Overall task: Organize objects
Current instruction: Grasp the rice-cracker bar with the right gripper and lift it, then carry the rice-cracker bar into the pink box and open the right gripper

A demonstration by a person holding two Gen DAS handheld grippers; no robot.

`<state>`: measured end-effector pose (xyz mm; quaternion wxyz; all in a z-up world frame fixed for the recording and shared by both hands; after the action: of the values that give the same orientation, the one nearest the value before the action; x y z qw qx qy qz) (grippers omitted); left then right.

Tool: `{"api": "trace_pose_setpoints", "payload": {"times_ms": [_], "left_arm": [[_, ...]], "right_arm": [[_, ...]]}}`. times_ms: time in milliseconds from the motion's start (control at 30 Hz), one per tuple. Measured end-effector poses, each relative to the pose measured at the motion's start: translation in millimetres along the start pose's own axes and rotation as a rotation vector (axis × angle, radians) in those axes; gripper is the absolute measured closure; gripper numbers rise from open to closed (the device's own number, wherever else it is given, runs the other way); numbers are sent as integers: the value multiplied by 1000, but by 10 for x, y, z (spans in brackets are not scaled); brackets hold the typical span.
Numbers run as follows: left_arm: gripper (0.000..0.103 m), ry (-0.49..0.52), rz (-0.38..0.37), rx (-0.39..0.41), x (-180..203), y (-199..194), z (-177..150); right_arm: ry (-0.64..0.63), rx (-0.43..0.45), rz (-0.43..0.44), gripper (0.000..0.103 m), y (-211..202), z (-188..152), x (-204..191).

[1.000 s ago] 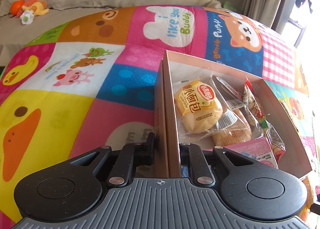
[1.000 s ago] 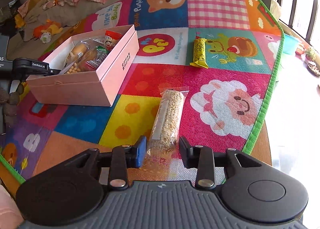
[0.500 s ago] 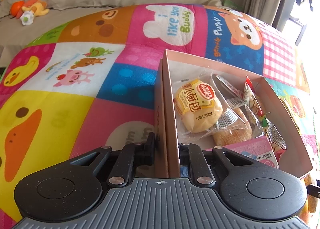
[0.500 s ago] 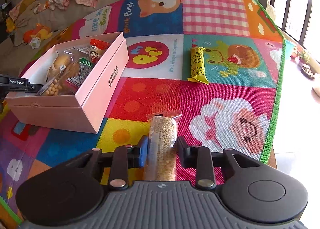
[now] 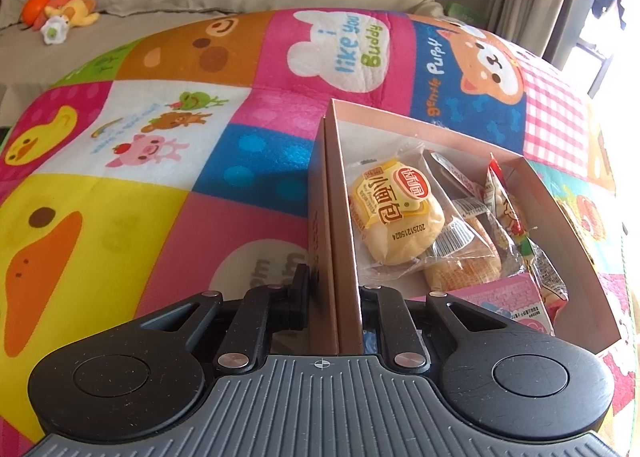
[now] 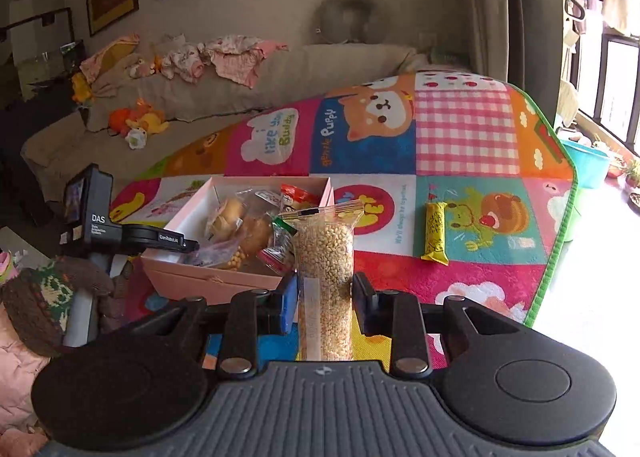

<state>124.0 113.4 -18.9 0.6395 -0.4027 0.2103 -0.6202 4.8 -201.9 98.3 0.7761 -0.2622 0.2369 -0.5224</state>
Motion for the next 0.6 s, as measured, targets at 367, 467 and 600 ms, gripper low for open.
{"api": "trace_pose_setpoints", "payload": {"times_ms": [367, 467, 600], "left_arm": [[85, -5, -19, 1, -15, -6, -5], [85, -5, -22, 1, -16, -7, -4], [84, -4, -28, -1, -18, -6, -3]], "right_arm": [[-21, 103, 94, 74, 194, 691, -402], [-20, 96, 127, 74, 395, 861, -520], [42, 40, 197, 74, 777, 1016, -636]]}}
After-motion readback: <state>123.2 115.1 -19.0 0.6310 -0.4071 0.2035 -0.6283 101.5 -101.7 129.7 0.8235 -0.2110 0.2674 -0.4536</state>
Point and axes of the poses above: each gripper's, at about its wrist camera, not at the fingertips, and y roughly the way its jaws point, x to its right, z to its top, the point moved 6 cm from there along y, roughly the way its jaws point, and after that the axes turned 7 degrees about -x, right-handed, at the moved point
